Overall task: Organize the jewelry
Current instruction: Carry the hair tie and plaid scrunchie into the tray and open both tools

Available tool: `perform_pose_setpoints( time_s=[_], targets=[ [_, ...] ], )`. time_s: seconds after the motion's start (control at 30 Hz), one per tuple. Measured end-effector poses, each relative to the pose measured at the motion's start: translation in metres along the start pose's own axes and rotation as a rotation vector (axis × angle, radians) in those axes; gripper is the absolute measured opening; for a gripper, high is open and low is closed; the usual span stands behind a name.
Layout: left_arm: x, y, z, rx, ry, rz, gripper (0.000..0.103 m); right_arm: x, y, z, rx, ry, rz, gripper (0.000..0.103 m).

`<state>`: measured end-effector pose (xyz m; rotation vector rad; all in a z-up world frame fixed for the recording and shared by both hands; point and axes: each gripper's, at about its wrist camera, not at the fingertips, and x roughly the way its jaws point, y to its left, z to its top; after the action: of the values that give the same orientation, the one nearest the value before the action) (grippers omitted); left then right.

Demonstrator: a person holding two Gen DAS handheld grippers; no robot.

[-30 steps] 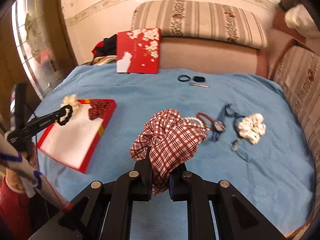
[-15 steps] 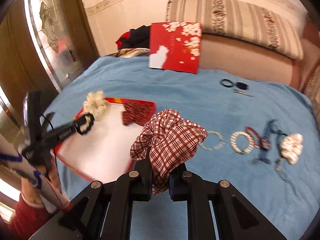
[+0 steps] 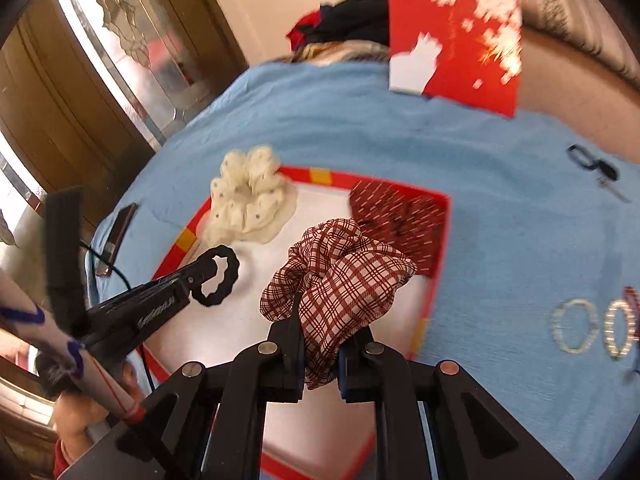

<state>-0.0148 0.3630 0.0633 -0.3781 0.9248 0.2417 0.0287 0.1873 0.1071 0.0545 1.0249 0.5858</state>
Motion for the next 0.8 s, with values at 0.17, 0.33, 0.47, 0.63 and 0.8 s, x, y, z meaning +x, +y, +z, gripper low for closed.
perform_pose_setpoints(
  time_s=[0.17, 0.33, 0.47, 0.63, 0.8],
  targets=[
    [0.007, 0.004, 0.001, -0.008, 0.021, 0.081, 0.008, 0.042, -0.002, 0.014, 0.047, 0.057, 0.057, 0.013],
    [0.013, 0.020, 0.002, -0.047, 0.044, 0.150, 0.008, 0.071, 0.000, 0.027, 0.071, 0.086, 0.061, 0.013],
    [0.013, 0.028, 0.004, -0.056, 0.030, 0.193, 0.008, 0.083, 0.005, 0.032, 0.053, 0.087, 0.037, 0.013],
    [0.011, 0.027, 0.006, -0.061, 0.017, 0.180, 0.011, 0.079, 0.005, 0.037, 0.030, 0.061, -0.017, 0.027],
    [-0.002, 0.024, 0.005, -0.059, -0.037, 0.167, 0.050, 0.056, 0.001, 0.035, 0.036, 0.042, -0.003, 0.045]
  ],
)
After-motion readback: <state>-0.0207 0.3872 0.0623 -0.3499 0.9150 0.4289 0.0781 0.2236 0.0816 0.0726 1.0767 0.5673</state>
